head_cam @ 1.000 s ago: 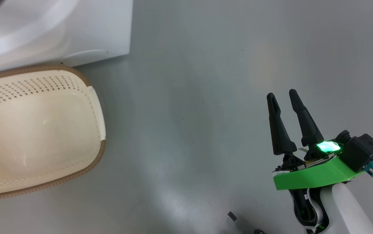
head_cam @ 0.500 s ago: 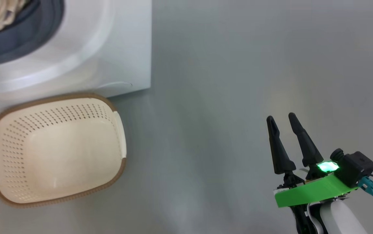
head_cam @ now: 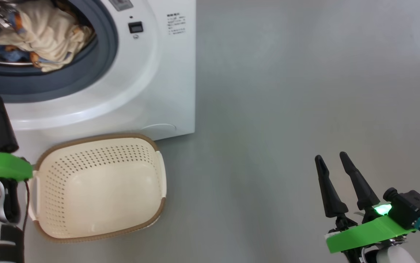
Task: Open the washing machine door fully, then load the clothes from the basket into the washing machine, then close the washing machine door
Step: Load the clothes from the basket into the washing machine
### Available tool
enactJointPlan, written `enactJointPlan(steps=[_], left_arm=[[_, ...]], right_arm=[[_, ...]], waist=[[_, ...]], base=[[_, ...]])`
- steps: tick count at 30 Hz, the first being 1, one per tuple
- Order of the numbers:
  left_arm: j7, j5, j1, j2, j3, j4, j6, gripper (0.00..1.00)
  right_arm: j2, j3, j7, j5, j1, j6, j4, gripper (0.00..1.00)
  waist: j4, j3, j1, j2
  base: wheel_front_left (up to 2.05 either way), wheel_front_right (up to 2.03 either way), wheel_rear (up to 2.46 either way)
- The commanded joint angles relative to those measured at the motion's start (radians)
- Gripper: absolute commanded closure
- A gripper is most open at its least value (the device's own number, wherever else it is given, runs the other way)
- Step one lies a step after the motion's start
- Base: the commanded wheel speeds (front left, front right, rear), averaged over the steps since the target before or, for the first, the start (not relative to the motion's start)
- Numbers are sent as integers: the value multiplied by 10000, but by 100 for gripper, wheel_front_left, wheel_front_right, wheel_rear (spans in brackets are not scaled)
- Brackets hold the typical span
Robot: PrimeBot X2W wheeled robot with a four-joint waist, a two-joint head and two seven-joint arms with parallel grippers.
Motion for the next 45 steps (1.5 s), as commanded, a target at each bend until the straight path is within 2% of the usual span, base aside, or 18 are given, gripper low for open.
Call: enactJointPlan(steps=[1,17,36,45], left_arm=[[-53,28,326,304,268,-511,6,0],[-53,178,2679,-189,217,-2179,6,0],[-53,-438,4797,-483,-214,-3597,6,0],[-53,-650,5545,-419,-396,-4041,6,0]], right_arm=[[-197,152,-80,-124,122,56,-204,0],[-476,-142,-80,-129,604,56,-239,0],[-633,-472,-80,-92,1133,56,-293,0],[-623,-601,-80,-88,1456,56,-301,0]], waist=[[424,-453,0,0],[1189,-1119,0,0],[1640,-1618,0,0],[1666,-1897,0,0]], base=[[0,0,0],[0,0,0],[0,0,0],[0,0,0]])
